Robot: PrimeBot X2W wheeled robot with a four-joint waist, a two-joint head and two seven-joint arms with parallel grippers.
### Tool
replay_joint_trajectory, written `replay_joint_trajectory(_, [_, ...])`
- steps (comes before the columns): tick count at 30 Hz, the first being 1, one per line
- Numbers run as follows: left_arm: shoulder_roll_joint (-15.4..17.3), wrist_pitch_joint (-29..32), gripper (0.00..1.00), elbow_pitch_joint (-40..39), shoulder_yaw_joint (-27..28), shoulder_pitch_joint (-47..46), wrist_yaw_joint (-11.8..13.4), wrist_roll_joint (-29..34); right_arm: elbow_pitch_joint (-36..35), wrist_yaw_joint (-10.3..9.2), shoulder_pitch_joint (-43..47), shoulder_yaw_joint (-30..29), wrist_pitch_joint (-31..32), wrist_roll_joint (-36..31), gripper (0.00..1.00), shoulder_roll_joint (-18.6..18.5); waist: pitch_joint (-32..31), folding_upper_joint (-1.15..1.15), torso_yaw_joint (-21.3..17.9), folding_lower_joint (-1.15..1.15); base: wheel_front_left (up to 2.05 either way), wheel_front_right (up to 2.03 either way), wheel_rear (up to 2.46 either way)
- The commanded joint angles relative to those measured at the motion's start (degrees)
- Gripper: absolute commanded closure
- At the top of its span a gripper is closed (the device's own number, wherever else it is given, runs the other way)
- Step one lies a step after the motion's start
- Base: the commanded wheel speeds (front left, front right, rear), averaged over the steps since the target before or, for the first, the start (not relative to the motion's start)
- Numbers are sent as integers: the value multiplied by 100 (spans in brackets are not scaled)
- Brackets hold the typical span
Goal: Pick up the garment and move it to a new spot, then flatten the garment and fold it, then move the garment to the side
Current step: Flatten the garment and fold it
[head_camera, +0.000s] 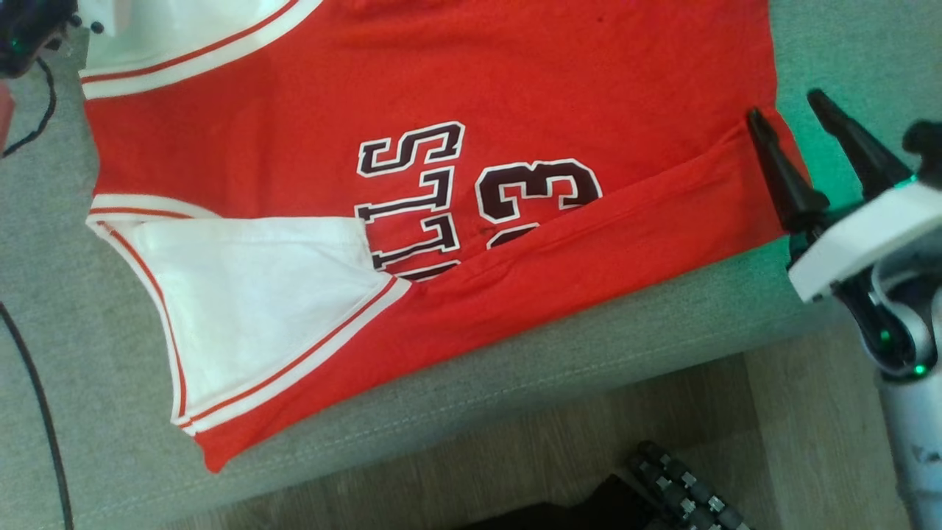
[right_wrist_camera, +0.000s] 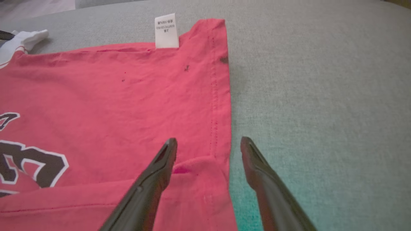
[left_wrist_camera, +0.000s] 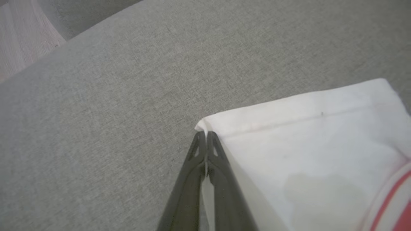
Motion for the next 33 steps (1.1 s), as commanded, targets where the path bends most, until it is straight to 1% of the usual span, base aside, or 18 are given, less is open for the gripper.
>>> replay_joint_trajectory(1, [206, 24, 100, -164, 67, -192, -31, -59, -99, -1, -101, 98, 20, 8, 0, -97, -14, 0, -5, 0, 0, 0, 0])
replay_joint_trajectory(4, [218, -76, 100, -199, 7, -214, -36, -114, 76, -1, -376, 82, 72, -72, 0, -68, -76, 0, 14, 0, 0, 0, 0])
replay_joint_trajectory(7, [223, -187, 100, -220, -64, -223, -38, -162, 244, -1, -725, 89, 270, -185, 0, -4, -169, 0, 33, 0, 0, 0, 0])
replay_joint_trajectory(8, [224, -228, 100, -246, -134, -220, -39, -211, 419, -1, -1002, 99, 478, -260, 0, 8, -235, 0, 62, 0, 0, 0, 0])
replay_joint_trajectory(10, [232, -252, 100, -282, -210, -216, -39, -272, 633, -1, -1309, 48, 712, -299, 0, 48, -299, 0, 99, 0, 0, 0, 0])
replay_joint_trajectory(13, [271, -298, 100, -363, -326, -217, -39, -347, 1033, -1, -1764, -93, 1127, -540, 0, 84, -381, 0, 144, 0, 0, 0, 0])
replay_joint_trajectory(17, [344, -317, 100, -472, -463, -250, -40, -444, 1493, -1, -2333, -217, 1635, -725, 0, 249, -426, 0, 197, 0, 0, 0, 0])
replay_joint_trajectory(21, [396, -300, 100, -579, -588, -313, -40, -533, 1915, -1, -2773, -201, 1907, -766, 0, 363, -421, 0, 278, 0, 0, 0, 0])
replay_joint_trajectory(25, [433, -282, 100, -653, -707, -375, -40, -594, 2306, -1, -3037, -128, 2008, -685, 0, 391, -415, 0, 364, 0, 0, 0, 0])
replay_joint_trajectory(26, [441, -278, 100, -672, -738, -386, -40, -608, 2391, -1, -3080, -121, 2001, -669, 4, 389, -415, 0, 389, 0, 0, 0, 0])
replay_joint_trajectory(28, [458, -275, 100, -704, -787, -409, -40, -645, 2539, -1, -3163, -102, 1966, -607, 13, 394, -414, 0, 437, 0, 0, 0, 0])
replay_joint_trajectory(29, [467, -276, 100, -718, -808, -421, -40, -661, 2606, -1, -3203, -89, 1953, -582, 21, 390, -411, 0, 458, 0, 0, 0, 0])
replay_joint_trajectory(30, [479, -278, 100, -730, -829, -432, -40, -677, 2665, -1, -3243, -70, 1942, -574, 31, 382, -408, 0, 475, 0, 0, 0, 0])
replay_joint_trajectory(33, [506, -289, 100, -755, -886, -456, -40, -717, 2817, -1, -3392, -11, 1912, -539, 48, 354, -399, 0, 526, 0, 0, 0, 0])
